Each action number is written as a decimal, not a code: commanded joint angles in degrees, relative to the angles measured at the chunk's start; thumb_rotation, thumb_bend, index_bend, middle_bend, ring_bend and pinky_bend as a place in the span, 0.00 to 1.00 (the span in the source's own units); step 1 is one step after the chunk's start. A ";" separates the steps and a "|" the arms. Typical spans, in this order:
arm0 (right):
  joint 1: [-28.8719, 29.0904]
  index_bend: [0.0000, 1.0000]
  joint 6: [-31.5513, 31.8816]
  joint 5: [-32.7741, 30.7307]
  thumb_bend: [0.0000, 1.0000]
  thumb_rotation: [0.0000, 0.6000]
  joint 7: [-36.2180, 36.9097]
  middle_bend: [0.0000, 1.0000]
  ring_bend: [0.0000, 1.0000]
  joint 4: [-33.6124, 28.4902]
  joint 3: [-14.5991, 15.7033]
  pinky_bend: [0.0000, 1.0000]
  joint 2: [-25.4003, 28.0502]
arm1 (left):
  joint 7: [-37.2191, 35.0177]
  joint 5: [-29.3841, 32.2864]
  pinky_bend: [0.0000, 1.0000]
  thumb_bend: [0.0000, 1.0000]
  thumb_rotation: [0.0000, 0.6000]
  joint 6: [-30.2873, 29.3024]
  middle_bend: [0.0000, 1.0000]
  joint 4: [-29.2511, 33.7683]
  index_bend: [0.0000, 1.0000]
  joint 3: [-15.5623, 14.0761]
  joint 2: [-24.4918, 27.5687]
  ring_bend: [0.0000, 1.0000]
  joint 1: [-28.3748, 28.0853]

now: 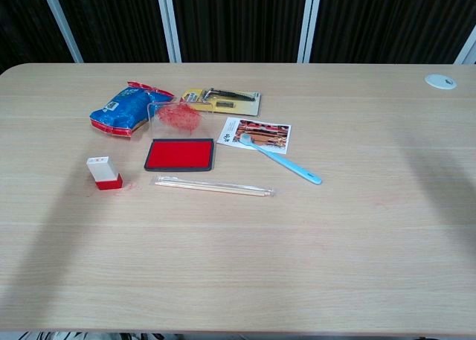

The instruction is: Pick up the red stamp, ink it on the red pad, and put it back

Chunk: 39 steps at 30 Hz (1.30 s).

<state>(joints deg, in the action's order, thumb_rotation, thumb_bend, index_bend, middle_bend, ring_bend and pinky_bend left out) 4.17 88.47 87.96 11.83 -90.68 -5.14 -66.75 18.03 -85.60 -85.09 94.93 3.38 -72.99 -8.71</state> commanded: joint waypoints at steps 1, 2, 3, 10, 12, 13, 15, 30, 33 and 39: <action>0.01 0.00 -0.05 -0.05 0.07 1.00 0.01 0.00 0.00 -0.01 -0.01 0.19 0.00 | 0.04 0.03 0.00 0.02 1.00 0.01 0.00 -0.01 0.00 0.01 -0.02 0.00 -0.01; 0.01 0.00 -0.09 -0.10 0.07 1.00 0.03 0.00 0.00 -0.03 -0.01 0.19 0.01 | 0.06 0.08 0.00 0.02 1.00 0.03 0.00 0.00 0.00 0.02 -0.03 0.00 -0.01; 0.03 0.00 -0.13 -0.14 0.07 1.00 0.06 0.00 0.00 -0.05 -0.03 0.19 0.02 | 0.07 0.13 0.00 0.02 1.00 0.06 0.00 0.01 0.00 0.03 -0.03 0.00 -0.01; 0.11 0.00 -0.33 -0.15 0.07 1.00 0.02 0.00 0.00 -0.22 -0.01 0.19 0.06 | 0.05 0.39 0.00 0.02 1.00 0.10 0.00 0.07 0.00 0.09 0.05 0.00 0.04; 0.10 0.00 -0.31 -0.14 0.07 1.00 0.01 0.00 0.00 -0.26 0.00 0.19 0.06 | 0.02 0.31 0.00 0.02 1.00 0.07 0.00 0.08 0.00 0.09 0.07 0.00 0.03; 0.09 0.00 -0.31 -0.19 0.07 1.00 0.03 0.00 0.00 -0.27 -0.02 0.19 0.06 | 0.04 0.31 0.00 0.02 1.00 0.12 0.00 0.05 0.00 0.05 0.06 0.00 0.03; 0.09 0.00 -0.34 -0.32 0.07 1.00 0.06 0.00 0.00 -0.30 -0.07 0.19 0.04 | 0.08 0.36 0.00 0.02 1.00 0.27 0.00 0.08 0.00 0.01 0.05 0.00 -0.02; -0.04 0.00 -0.56 -1.24 0.07 1.00 0.10 0.00 0.00 -0.26 -0.34 0.19 0.09 | 2.03 2.48 0.00 0.03 1.00 2.94 0.00 0.46 0.00 0.43 -0.44 0.00 -1.17; -0.09 0.00 -0.57 -1.34 0.07 1.00 0.37 0.00 0.00 -0.34 -0.36 0.19 0.18 | 3.60 3.81 0.00 0.03 1.00 4.35 0.00 1.30 0.00 1.01 -0.34 0.00 -1.99; -0.05 0.00 -0.73 -1.14 0.07 1.00 1.04 0.00 0.00 -0.35 -0.25 0.19 0.35 | 8.13 7.48 0.00 0.07 1.00 7.41 0.00 3.62 0.00 3.46 -0.53 0.00 -4.63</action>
<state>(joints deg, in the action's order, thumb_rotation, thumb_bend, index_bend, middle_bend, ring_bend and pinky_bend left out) 4.10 87.77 86.77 12.81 -91.02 -5.41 -66.43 24.17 -79.74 -79.10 97.61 5.71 -73.35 -12.06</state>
